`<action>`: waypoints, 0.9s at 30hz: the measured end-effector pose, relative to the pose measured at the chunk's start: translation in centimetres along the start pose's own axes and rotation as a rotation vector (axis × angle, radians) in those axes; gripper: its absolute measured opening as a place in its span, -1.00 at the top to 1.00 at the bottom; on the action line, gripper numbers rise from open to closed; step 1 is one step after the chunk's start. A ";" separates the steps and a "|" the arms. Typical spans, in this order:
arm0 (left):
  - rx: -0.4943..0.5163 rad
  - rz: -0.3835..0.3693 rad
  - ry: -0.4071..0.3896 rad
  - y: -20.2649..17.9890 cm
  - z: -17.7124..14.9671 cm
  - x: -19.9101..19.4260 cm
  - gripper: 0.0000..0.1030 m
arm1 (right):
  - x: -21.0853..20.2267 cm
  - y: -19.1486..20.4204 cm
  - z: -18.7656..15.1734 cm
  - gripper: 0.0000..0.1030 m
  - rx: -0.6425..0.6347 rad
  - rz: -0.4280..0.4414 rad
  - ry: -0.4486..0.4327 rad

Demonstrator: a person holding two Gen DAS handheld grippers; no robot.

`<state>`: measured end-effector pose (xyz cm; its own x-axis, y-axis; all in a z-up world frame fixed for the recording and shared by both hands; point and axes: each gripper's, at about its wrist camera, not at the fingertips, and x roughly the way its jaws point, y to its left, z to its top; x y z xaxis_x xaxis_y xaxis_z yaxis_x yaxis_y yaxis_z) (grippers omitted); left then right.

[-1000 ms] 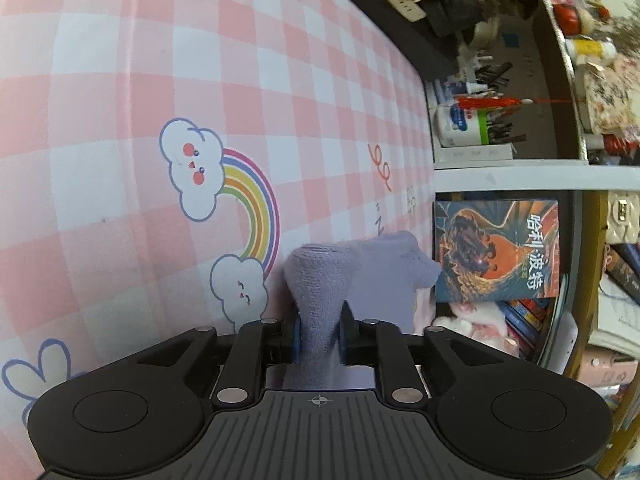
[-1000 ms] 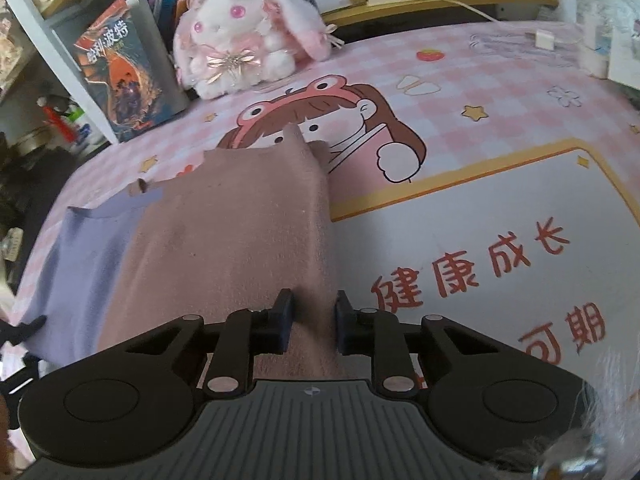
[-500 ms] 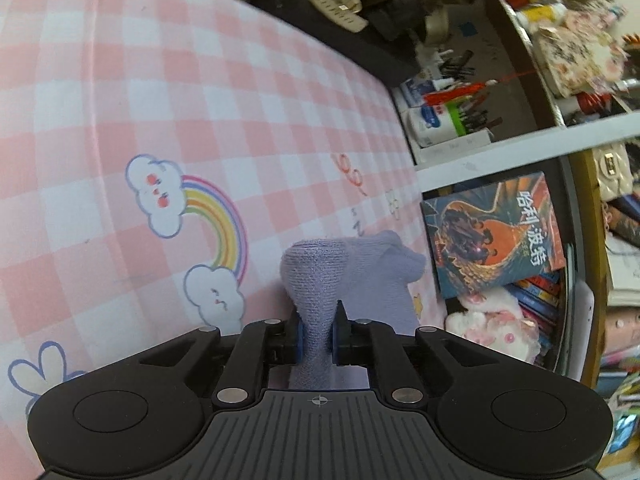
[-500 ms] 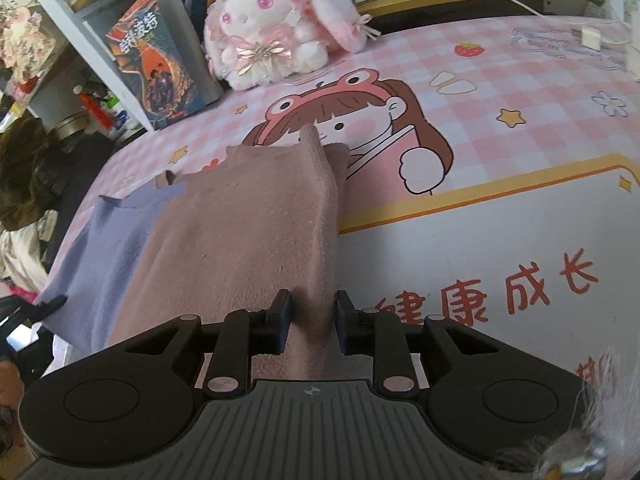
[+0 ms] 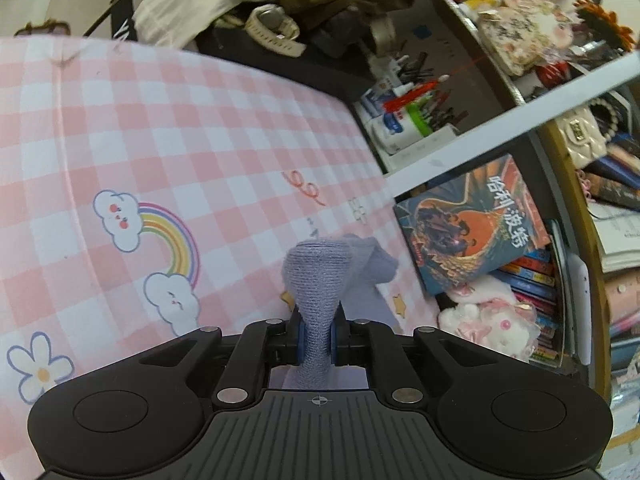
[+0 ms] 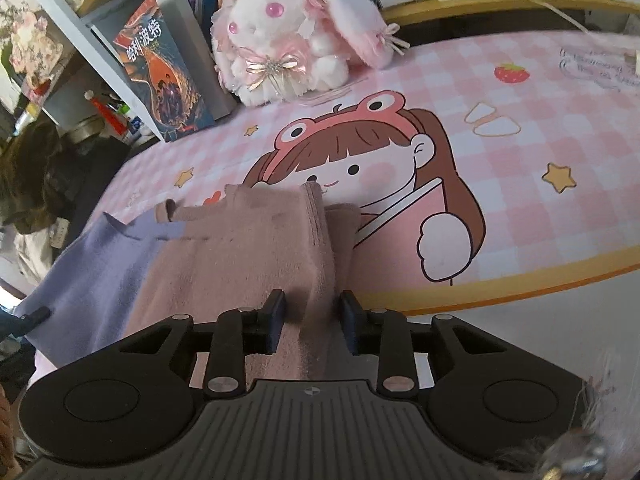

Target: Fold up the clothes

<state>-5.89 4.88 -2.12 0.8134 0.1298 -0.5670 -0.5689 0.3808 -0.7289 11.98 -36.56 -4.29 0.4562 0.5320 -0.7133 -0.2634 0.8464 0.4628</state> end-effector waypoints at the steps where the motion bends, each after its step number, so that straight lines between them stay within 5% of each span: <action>1: 0.013 -0.003 -0.006 -0.5 -0.2 -0.3 0.83 | 0.0 -0.2 0.0 0.49 0.002 0.012 0.000; 9: 0.254 -0.092 -0.018 -8.2 -4.5 -4.1 0.83 | 0.2 -1.3 0.5 0.54 -0.009 0.079 0.010; 12: 0.399 -0.163 -0.004 -11.7 -8.1 -5.8 0.83 | 0.2 -1.5 0.5 0.55 -0.021 0.093 0.014; 15: 0.614 -0.200 0.091 -14.8 -13.7 -5.9 0.78 | 0.2 -1.8 0.5 0.56 -0.023 0.109 0.018; 16: 0.700 -0.198 0.150 -15.4 -15.8 -5.3 0.71 | 0.2 -2.0 0.5 0.56 -0.020 0.116 0.019; 18: 0.842 -0.158 0.328 -16.0 -19.8 -3.0 0.21 | 0.2 -2.3 0.6 0.56 -0.013 0.130 0.020; 21: 0.930 -0.051 0.514 -15.7 -23.3 0.0 -0.23 | 0.3 -2.7 0.7 0.57 -0.003 0.150 0.028; 24: 0.923 -0.078 0.524 -15.5 -23.7 0.4 -0.56 | 0.4 -3.0 0.8 0.57 0.005 0.165 0.036; 27: 0.882 -0.124 0.481 -15.6 -22.9 -0.7 -0.62 | 0.0 -3.4 1.1 0.56 0.032 0.163 0.022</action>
<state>-0.32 -22.07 0.87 0.6148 -0.2649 -0.7429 -0.0329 0.9325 -0.3597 13.78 -39.48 -5.26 0.3910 0.6628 -0.6386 -0.3053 0.7479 0.5894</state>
